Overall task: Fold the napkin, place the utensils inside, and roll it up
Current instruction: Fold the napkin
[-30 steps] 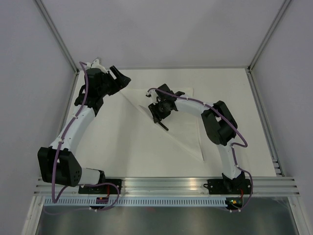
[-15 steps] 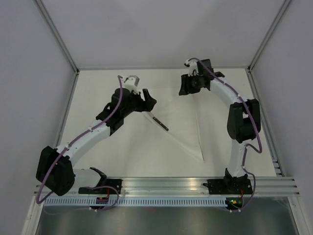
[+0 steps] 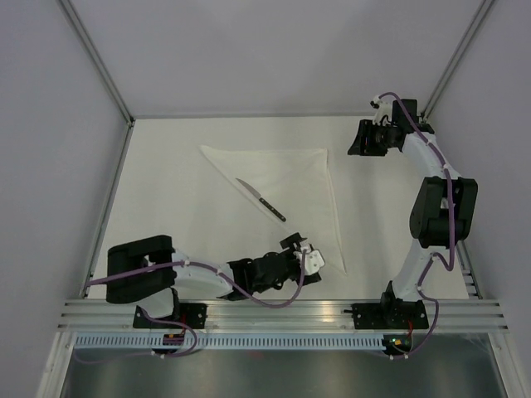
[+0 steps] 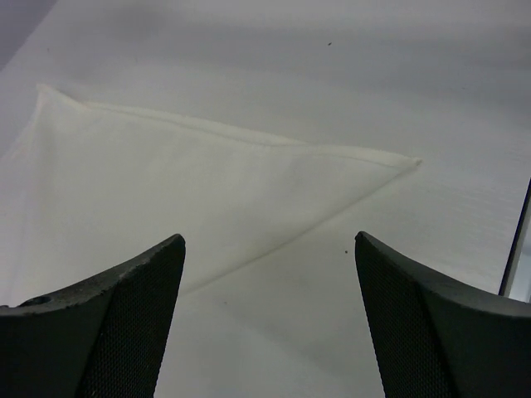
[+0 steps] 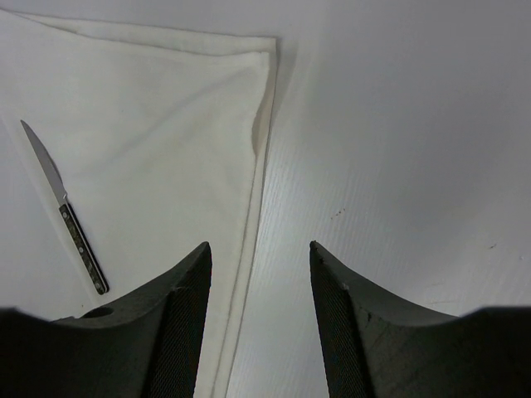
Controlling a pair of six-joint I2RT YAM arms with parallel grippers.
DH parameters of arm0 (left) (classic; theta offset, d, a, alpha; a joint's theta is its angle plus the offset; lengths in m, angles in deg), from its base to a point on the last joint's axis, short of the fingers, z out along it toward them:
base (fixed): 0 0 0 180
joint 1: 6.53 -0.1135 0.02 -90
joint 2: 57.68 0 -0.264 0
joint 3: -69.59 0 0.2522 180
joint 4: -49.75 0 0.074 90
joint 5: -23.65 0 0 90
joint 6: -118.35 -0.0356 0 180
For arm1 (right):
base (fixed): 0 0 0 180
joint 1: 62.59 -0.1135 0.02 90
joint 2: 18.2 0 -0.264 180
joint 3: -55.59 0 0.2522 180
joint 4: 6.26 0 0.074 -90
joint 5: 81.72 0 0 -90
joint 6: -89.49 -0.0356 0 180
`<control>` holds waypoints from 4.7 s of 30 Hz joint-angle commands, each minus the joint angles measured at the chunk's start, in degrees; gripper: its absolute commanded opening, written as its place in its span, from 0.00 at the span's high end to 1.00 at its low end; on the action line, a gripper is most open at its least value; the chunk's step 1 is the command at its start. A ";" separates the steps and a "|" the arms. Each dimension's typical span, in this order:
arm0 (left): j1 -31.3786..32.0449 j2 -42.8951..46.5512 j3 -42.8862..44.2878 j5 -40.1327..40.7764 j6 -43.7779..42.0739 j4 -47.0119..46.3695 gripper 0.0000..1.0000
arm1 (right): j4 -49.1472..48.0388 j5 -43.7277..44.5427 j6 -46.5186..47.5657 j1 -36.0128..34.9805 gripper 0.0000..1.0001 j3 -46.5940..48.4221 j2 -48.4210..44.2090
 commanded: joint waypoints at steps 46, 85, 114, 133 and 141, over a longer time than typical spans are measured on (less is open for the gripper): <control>10.54 -37.06 19.39 0.95 -27.12 -20.65 0.62 | -1.00 -4.16 -2.08 3.48 0.49 0.85 -3.41; -38.14 -12.36 16.14 -17.86 43.18 2.64 0.98 | 0.32 -4.78 -1.82 3.30 0.50 2.43 -2.09; -55.29 -18.25 19.65 -23.40 47.59 6.77 0.98 | 2.34 -2.67 0.55 0.67 0.50 3.92 -0.33; -57.40 -20.36 20.36 -24.10 49.35 6.77 0.98 | 3.22 -1.70 2.47 -0.39 0.50 4.36 1.51; -58.45 -21.68 20.97 -24.81 49.87 7.03 0.98 | 3.48 -1.26 2.84 -1.00 0.50 4.54 2.13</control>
